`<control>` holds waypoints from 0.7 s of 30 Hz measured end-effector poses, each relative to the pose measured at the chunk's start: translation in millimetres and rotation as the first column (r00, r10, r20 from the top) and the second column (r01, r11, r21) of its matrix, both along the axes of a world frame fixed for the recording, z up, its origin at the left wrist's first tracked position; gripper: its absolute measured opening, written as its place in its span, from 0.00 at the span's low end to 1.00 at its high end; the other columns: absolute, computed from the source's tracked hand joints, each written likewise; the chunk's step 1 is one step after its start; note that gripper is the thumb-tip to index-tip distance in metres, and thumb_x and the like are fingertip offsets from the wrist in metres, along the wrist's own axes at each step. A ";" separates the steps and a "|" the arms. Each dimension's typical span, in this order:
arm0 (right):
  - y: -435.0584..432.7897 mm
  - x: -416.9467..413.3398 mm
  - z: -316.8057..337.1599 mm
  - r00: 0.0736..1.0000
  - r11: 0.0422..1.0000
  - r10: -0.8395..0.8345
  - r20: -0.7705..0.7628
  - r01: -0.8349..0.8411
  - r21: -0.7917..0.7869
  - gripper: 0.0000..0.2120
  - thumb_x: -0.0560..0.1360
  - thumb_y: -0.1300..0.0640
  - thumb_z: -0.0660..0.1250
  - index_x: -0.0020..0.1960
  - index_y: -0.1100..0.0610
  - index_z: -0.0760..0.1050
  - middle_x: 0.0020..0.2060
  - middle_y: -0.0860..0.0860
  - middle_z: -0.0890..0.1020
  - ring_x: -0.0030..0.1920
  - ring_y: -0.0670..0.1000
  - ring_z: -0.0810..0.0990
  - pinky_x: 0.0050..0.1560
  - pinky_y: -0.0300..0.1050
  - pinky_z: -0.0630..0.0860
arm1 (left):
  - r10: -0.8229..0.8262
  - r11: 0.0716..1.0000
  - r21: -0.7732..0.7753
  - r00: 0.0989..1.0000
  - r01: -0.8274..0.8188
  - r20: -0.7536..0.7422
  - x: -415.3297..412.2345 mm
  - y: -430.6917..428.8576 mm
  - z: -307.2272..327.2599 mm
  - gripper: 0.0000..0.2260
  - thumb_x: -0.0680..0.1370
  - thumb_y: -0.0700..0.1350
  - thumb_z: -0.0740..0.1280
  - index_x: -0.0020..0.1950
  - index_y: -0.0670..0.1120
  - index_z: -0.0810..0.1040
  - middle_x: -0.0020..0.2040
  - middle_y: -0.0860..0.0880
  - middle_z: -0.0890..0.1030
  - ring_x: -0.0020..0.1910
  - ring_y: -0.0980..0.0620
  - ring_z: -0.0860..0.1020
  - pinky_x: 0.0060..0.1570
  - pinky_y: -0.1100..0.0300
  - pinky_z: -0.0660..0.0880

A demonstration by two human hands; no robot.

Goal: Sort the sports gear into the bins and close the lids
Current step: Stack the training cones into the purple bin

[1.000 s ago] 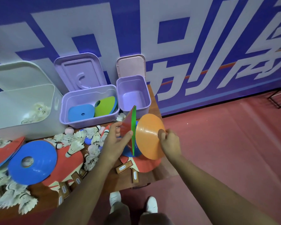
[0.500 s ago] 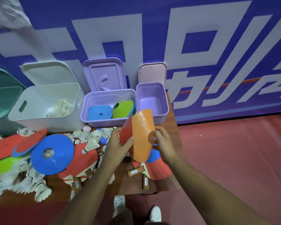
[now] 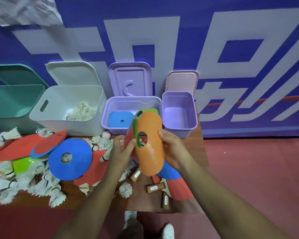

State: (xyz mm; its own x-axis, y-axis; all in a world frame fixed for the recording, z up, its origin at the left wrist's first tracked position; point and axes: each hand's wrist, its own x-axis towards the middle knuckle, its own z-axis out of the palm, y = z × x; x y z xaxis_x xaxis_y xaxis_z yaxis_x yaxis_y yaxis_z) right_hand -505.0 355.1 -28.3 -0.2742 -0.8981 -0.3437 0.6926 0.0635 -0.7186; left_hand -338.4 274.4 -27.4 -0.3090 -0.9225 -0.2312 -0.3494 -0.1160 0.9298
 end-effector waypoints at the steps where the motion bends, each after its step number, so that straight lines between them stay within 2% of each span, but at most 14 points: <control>1: -4.8 -3.8 3.6 0.999 0.999 -0.034 0.007 0.034 0.000 0.24 0.73 0.55 0.71 0.64 0.65 0.73 0.61 0.66 0.77 0.63 0.68 0.74 0.66 0.66 0.69 | 0.019 1.000 0.014 1.000 -0.019 -0.013 3.0 -6.9 0.1 0.15 0.72 0.59 0.70 0.54 0.56 0.72 0.47 0.49 0.82 0.48 0.53 0.81 0.46 0.59 0.77; 3: -14.1 -10.2 16.6 0.995 0.995 -0.097 -0.024 0.096 -0.033 0.11 0.72 0.59 0.70 0.54 0.60 0.76 0.51 0.61 0.82 0.52 0.62 0.80 0.56 0.59 0.77 | 0.043 0.999 0.029 0.999 -0.042 -0.026 8.9 -18.6 4.5 0.19 0.67 0.65 0.68 0.53 0.58 0.72 0.49 0.47 0.83 0.49 0.50 0.82 0.49 0.51 0.79; 4: -18.6 -11.4 23.9 0.991 0.992 -0.111 -0.073 0.106 -0.061 0.07 0.74 0.61 0.70 0.51 0.58 0.76 0.48 0.59 0.82 0.48 0.59 0.80 0.52 0.56 0.78 | 0.043 0.999 0.017 0.999 -0.043 -0.032 10.0 -22.7 6.8 0.18 0.68 0.64 0.68 0.52 0.58 0.72 0.48 0.48 0.83 0.47 0.52 0.82 0.48 0.53 0.79; 6: -32.8 -7.3 33.8 0.967 0.990 -0.124 -0.223 0.104 -0.098 0.04 0.76 0.62 0.68 0.49 0.56 0.76 0.46 0.56 0.82 0.45 0.57 0.81 0.47 0.54 0.79 | 0.066 0.998 -0.017 0.995 -0.067 -0.069 10.3 -30.7 11.3 0.11 0.75 0.56 0.68 0.54 0.55 0.72 0.47 0.49 0.82 0.41 0.61 0.81 0.41 0.65 0.76; 8: -46.9 5.0 40.9 0.922 0.992 -0.105 -0.372 0.072 -0.103 0.04 0.77 0.61 0.67 0.52 0.56 0.77 0.44 0.53 0.83 0.43 0.54 0.82 0.46 0.50 0.79 | 0.077 0.997 -0.019 0.990 -0.080 -0.119 5.9 -38.3 17.5 0.11 0.77 0.51 0.68 0.57 0.49 0.72 0.47 0.49 0.81 0.35 0.65 0.80 0.37 0.69 0.75; 10: -59.1 18.9 40.0 0.897 0.996 -0.044 -0.439 0.006 -0.089 0.08 0.78 0.60 0.65 0.56 0.58 0.78 0.46 0.53 0.83 0.45 0.53 0.80 0.50 0.49 0.77 | 0.054 0.998 -0.008 0.984 -0.056 -0.171 0.3 -45.0 21.5 0.17 0.72 0.57 0.71 0.56 0.52 0.73 0.47 0.48 0.81 0.38 0.63 0.81 0.43 0.64 0.76; 12: -71.2 31.2 43.1 0.909 0.998 -0.007 -0.416 -0.019 -0.057 0.08 0.81 0.59 0.62 0.54 0.58 0.79 0.45 0.53 0.83 0.45 0.50 0.80 0.50 0.48 0.75 | 0.036 0.999 0.003 0.985 -0.036 -0.171 -4.2 -51.9 24.5 0.21 0.67 0.60 0.72 0.56 0.55 0.72 0.47 0.48 0.81 0.41 0.61 0.81 0.46 0.64 0.75; 14: -84.2 37.7 44.8 0.939 0.998 0.034 -0.343 -0.049 -0.034 0.11 0.81 0.52 0.62 0.52 0.55 0.81 0.44 0.54 0.83 0.44 0.53 0.79 0.49 0.50 0.73 | 0.022 0.999 -0.032 0.988 -0.028 -0.152 -8.6 -59.1 27.1 0.19 0.72 0.52 0.74 0.58 0.52 0.71 0.47 0.49 0.81 0.40 0.65 0.80 0.42 0.71 0.74; 16: -98.6 38.1 46.2 0.944 0.998 0.047 -0.326 -0.059 -0.027 0.13 0.78 0.47 0.67 0.53 0.56 0.81 0.45 0.59 0.81 0.46 0.58 0.77 0.48 0.56 0.72 | -0.006 0.993 -0.120 0.995 -0.007 -0.103 -11.6 -69.0 30.1 0.18 0.74 0.46 0.73 0.59 0.51 0.70 0.48 0.53 0.80 0.39 0.67 0.79 0.40 0.73 0.73; 17: -105.7 35.6 45.5 0.944 0.999 0.035 -0.329 -0.046 -0.026 0.12 0.77 0.50 0.68 0.54 0.57 0.80 0.46 0.60 0.81 0.46 0.59 0.78 0.48 0.57 0.74 | -0.027 0.986 -0.165 0.996 0.013 -0.082 -13.2 -74.9 30.8 0.20 0.73 0.47 0.74 0.60 0.52 0.70 0.50 0.53 0.80 0.41 0.66 0.79 0.42 0.72 0.74; 19: -118.4 28.9 45.1 0.942 0.999 -0.002 -0.337 -0.009 -0.031 0.08 0.76 0.60 0.68 0.55 0.59 0.77 0.45 0.58 0.83 0.46 0.59 0.80 0.48 0.56 0.77 | -0.081 0.958 -0.276 0.997 0.078 0.001 -15.0 -89.3 28.7 0.25 0.70 0.52 0.76 0.63 0.53 0.69 0.58 0.52 0.77 0.53 0.61 0.78 0.52 0.66 0.74; 21: -132.2 19.3 44.1 0.924 0.998 -0.064 -0.376 0.059 -0.026 0.08 0.76 0.65 0.67 0.55 0.61 0.76 0.43 0.57 0.82 0.44 0.57 0.80 0.46 0.53 0.77 | -0.120 0.912 -0.379 0.986 0.157 0.119 -18.2 -107.0 25.1 0.30 0.69 0.56 0.75 0.67 0.53 0.69 0.63 0.54 0.73 0.61 0.57 0.73 0.59 0.67 0.68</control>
State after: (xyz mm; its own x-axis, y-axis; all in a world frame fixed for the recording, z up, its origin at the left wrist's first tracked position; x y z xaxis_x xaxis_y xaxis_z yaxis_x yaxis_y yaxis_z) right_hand -485.6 222.9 15.7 -0.4358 -0.8794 -0.1918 0.3730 0.0175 -0.9277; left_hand -356.6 167.4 -2.3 -0.4349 -0.8948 0.1011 -0.4208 0.3012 0.8557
